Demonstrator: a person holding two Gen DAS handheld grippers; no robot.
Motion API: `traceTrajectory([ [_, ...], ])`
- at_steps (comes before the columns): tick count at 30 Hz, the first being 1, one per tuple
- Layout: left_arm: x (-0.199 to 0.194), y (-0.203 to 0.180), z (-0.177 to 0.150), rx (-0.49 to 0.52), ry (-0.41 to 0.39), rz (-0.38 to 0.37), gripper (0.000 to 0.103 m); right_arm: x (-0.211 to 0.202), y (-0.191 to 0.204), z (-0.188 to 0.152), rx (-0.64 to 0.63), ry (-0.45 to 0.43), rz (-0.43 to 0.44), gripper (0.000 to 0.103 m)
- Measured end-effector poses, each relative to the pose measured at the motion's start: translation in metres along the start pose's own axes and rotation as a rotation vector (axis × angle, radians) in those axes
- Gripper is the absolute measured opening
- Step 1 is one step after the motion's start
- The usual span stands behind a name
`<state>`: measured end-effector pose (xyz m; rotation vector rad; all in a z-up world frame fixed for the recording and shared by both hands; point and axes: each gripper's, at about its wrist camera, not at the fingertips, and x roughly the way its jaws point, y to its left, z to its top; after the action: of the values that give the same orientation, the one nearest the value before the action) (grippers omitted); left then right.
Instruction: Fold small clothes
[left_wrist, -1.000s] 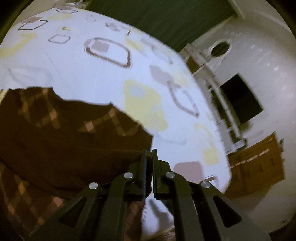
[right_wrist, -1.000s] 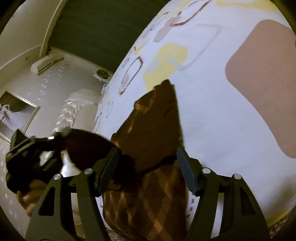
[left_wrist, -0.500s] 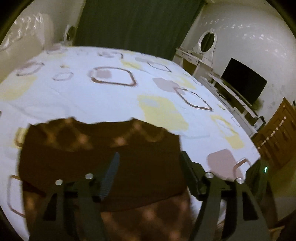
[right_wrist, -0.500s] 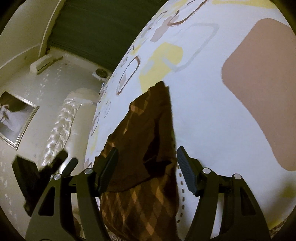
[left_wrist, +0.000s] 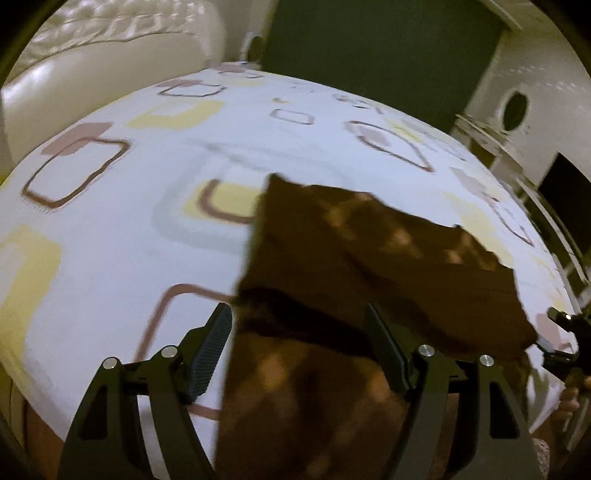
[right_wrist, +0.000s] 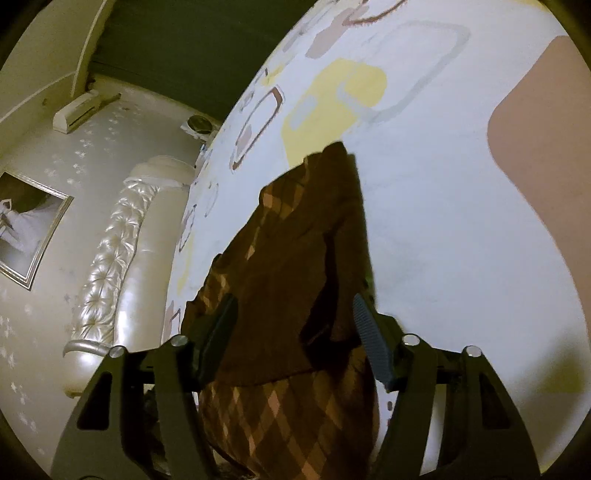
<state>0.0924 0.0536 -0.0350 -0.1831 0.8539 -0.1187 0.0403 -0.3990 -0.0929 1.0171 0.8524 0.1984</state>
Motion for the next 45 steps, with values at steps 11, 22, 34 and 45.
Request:
traceTrajectory([
  [11, 0.016, 0.031, -0.010, -0.096, 0.053, 0.051, 0.073, 0.029, 0.009, -0.003, -0.092, 0.087, -0.092, 0.005],
  [22, 0.029, 0.039, -0.011, -0.134, 0.070, 0.082, 0.073, 0.019, -0.010, 0.007, -0.171, 0.042, -0.161, 0.005],
  [34, 0.011, 0.015, 0.024, -0.187, -0.002, -0.055, 0.073, 0.005, -0.009, 0.051, -0.133, -0.030, -0.104, 0.031],
  [45, 0.077, 0.033, 0.037, -0.197, 0.107, 0.094, 0.075, 0.045, 0.016, 0.050, -0.274, 0.012, -0.214, 0.010],
])
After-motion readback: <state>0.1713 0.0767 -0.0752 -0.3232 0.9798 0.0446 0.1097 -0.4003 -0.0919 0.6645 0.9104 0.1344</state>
